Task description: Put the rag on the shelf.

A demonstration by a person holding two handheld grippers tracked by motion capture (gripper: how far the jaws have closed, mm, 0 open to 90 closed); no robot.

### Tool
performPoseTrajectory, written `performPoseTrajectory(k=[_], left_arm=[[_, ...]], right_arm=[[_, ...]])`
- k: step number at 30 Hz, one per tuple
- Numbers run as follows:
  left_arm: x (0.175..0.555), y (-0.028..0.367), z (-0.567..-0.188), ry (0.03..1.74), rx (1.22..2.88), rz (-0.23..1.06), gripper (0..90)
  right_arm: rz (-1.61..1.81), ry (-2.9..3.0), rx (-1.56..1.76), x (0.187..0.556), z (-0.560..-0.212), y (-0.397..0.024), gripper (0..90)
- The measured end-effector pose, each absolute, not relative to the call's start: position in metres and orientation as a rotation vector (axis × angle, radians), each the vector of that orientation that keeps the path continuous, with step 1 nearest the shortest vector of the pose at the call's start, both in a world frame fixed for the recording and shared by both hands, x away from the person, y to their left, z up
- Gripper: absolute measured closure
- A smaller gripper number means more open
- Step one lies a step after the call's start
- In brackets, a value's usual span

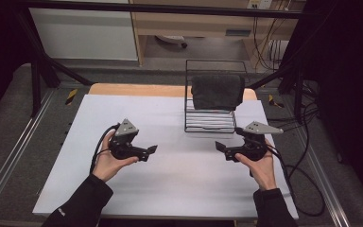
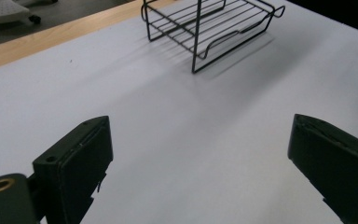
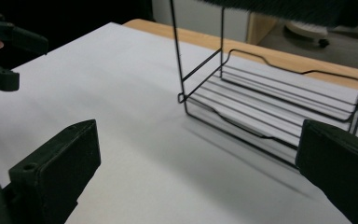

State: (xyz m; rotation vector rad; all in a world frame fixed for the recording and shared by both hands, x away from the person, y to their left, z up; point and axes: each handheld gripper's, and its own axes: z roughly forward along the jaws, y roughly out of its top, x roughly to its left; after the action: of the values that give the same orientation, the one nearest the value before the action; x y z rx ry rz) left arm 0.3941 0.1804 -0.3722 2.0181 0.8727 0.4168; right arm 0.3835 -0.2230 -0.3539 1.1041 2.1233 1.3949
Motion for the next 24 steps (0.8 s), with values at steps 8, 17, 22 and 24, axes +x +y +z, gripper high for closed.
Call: performPoseTrajectory(k=[8,17,22,24], left_arm=[[0.376,0.215,-0.399,0.930,2.003,0.400,7.1],[0.364,0.247,-0.425,0.957,2.007,0.403,7.5],[0.359,0.263,-0.435,0.973,2.002,0.394,7.5],[0.358,0.267,-0.438,0.975,1.996,0.397,7.5]], right_arm=[[1.385,2.197,1.117,0.378,-0.385,-0.226,0.8],[1.336,2.248,1.156,0.369,-0.423,-0.245,0.7],[1.309,2.253,1.168,0.365,-0.435,-0.256,1.1],[1.297,2.255,1.179,0.362,-0.440,-0.260,1.1]])
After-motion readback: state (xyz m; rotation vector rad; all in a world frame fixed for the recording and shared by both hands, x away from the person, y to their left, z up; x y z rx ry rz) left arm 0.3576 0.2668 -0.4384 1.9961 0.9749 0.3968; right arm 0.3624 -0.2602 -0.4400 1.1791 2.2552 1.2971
